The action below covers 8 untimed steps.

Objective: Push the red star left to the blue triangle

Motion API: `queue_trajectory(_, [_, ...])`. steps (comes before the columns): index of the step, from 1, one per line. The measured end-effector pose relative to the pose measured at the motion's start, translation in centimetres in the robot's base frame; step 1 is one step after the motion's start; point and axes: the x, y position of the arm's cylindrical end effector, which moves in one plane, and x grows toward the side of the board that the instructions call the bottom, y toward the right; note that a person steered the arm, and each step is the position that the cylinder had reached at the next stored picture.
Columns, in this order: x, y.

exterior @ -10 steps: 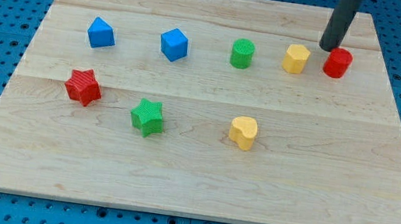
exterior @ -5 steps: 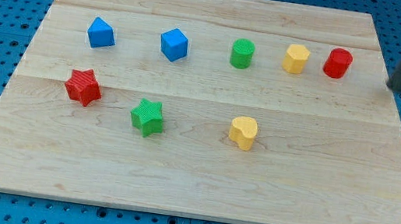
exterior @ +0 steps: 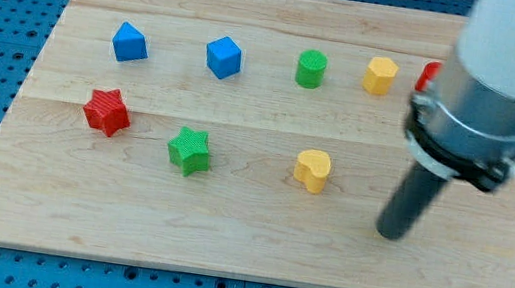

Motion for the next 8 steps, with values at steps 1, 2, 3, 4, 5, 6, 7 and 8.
queue_trajectory(1, [1.2,-6.8])
queue_trajectory(2, [-0.1,-14.6])
queue_trajectory(3, [-0.3,-21.6])
queue_trajectory(4, [-1.2,-26.9])
queue_trajectory(5, [-6.7,-27.0])
queue_trajectory(6, [-10.7,-30.1])
queue_trajectory(7, [-9.5,-31.7])
queue_trajectory(8, [-7.4,-31.7])
